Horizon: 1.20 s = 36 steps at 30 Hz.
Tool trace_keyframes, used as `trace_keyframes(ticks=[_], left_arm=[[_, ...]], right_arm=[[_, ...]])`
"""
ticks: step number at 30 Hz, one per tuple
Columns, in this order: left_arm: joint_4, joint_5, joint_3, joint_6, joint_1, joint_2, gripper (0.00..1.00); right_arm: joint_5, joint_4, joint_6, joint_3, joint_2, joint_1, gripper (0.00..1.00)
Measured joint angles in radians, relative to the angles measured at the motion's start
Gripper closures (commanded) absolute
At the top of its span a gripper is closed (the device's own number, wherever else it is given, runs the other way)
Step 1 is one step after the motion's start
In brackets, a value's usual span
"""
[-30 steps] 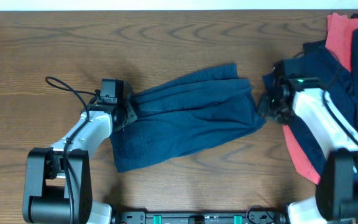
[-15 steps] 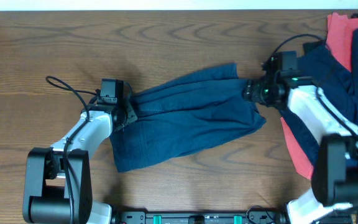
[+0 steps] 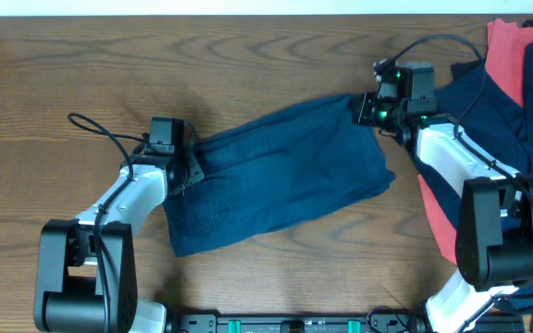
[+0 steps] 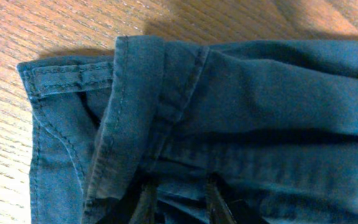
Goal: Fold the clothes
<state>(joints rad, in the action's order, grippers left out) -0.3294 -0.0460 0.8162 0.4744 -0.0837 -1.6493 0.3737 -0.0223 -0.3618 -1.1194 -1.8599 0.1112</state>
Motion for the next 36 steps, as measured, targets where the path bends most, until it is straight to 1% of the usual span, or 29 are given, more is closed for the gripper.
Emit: trace_keyframes(ticks=[3,5,6,8,9,10,12,13,15,19,20,21,25,29,32,36], left_arm=[[-0.005,-0.002,0.002,0.014,0.000,0.000,0.71],[-0.005,-0.002,0.002,0.027,0.000,0.000,0.71],[-0.004,-0.002,0.002,0.030,0.000,0.000,0.71],[-0.002,-0.002,0.002,0.039,0.000,0.000,0.70],[0.000,-0.001,0.002,0.044,0.000,0.000,0.67],[0.006,0.000,0.002,0.046,0.000,0.000,0.64],[0.025,0.000,0.001,0.050,0.000,0.000,0.60],[0.037,0.001,0.000,0.052,0.001,0.000,0.56],[0.047,0.000,0.000,0.049,0.006,0.006,0.43],[0.028,0.001,0.000,0.052,0.037,0.087,0.37],[0.012,0.002,0.000,0.051,0.050,0.130,0.34],[-0.008,0.005,0.000,0.049,0.062,0.175,0.29],[-0.155,0.016,0.003,0.051,0.097,0.373,0.15],[-0.320,0.021,0.002,0.059,0.099,0.442,0.04],[-0.362,0.023,-0.020,0.081,0.099,0.426,0.00],[-0.329,0.018,-0.084,0.096,0.099,0.353,0.02]], right_arm=[[-0.039,0.037,-0.021,-0.007,0.002,0.012,0.98],[-0.057,0.042,-0.028,-0.007,0.002,0.019,0.96],[-0.063,0.043,-0.031,-0.007,0.001,0.021,0.91],[-0.086,0.050,-0.040,-0.008,-0.006,0.022,0.79],[-0.105,0.051,-0.040,-0.013,-0.020,0.022,0.66],[-0.115,0.050,-0.046,-0.018,-0.035,0.022,0.57],[-0.135,0.040,-0.047,-0.024,-0.074,0.018,0.50],[-0.142,0.031,-0.048,-0.024,-0.093,0.016,0.48],[-0.146,0.005,-0.048,-0.023,-0.117,0.011,0.47],[-0.146,-0.060,-0.046,-0.023,-0.118,-0.019,0.46],[-0.147,-0.087,-0.042,-0.023,-0.104,-0.032,0.45],[-0.147,-0.117,-0.036,-0.023,-0.085,-0.043,0.44],[-0.147,-0.262,0.000,-0.022,0.045,-0.083,0.42],[-0.137,-0.414,0.053,-0.026,0.211,-0.079,0.36],[-0.124,-0.513,0.096,-0.028,0.295,-0.053,0.34],[-0.116,-0.599,0.137,-0.028,0.316,0.009,0.33]])
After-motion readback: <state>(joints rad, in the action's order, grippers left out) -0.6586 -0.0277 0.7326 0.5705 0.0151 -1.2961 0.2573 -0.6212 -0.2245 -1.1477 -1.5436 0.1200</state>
